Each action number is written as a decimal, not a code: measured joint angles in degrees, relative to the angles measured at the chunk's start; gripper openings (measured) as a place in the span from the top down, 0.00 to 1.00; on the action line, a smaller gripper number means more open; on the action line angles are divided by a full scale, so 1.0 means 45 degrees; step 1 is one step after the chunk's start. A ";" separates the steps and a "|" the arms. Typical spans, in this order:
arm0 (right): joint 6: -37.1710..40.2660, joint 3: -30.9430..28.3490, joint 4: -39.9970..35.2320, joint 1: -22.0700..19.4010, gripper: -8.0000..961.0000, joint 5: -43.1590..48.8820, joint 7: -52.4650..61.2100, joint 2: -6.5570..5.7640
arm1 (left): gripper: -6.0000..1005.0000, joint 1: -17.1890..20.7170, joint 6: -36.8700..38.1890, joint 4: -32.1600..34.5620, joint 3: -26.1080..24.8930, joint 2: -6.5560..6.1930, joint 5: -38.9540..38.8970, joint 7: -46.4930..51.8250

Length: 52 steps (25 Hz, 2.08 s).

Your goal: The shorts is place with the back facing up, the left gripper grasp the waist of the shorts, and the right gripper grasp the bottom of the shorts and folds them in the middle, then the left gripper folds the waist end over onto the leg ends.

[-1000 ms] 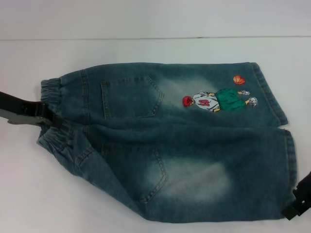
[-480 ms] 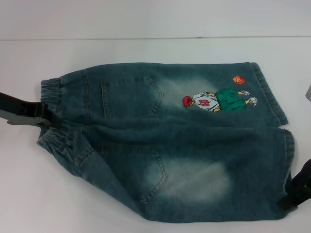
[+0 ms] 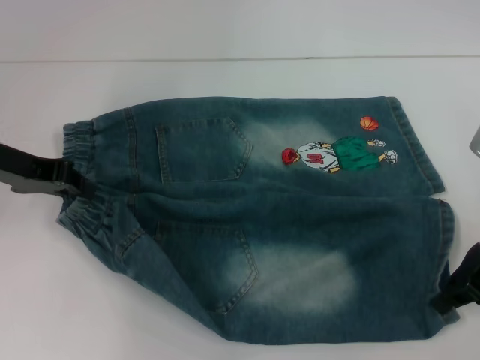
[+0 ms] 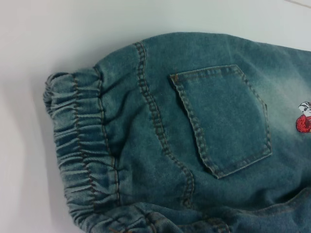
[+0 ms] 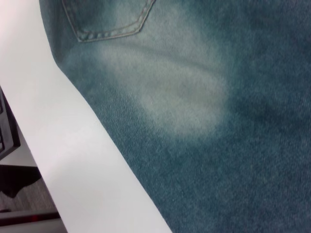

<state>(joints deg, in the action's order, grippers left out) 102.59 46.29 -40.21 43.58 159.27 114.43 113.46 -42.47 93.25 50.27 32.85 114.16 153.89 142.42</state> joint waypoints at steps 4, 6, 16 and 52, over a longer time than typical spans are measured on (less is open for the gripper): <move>-0.0053 -0.0289 -0.0042 -0.0114 0.98 -0.0251 -0.0101 -0.0035 | 0.96 -0.0001 -0.0004 0.0013 -0.0057 0.0000 -0.0098 -0.0006; -0.0058 -0.0771 -0.0090 -0.0238 0.98 -0.0574 -0.0265 -0.0125 | 0.96 0.0108 -0.0066 0.0062 -0.0106 -0.0020 -0.0459 -0.0008; -0.0923 -0.4276 0.1379 -0.1862 0.99 -0.5355 -0.2001 -0.1073 | 0.96 0.0719 -0.1761 -0.0331 -0.0766 0.0110 -0.2475 -0.0010; -1.2021 -0.4820 0.3868 -0.1070 0.99 -1.2653 -0.7251 0.1110 | 0.95 0.2452 -0.7529 -0.2343 -0.0904 0.1012 -0.7944 -0.4593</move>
<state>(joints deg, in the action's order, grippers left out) 48.49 24.60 -22.80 38.77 102.33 81.80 118.45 -31.43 59.37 39.73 28.78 118.72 118.15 121.75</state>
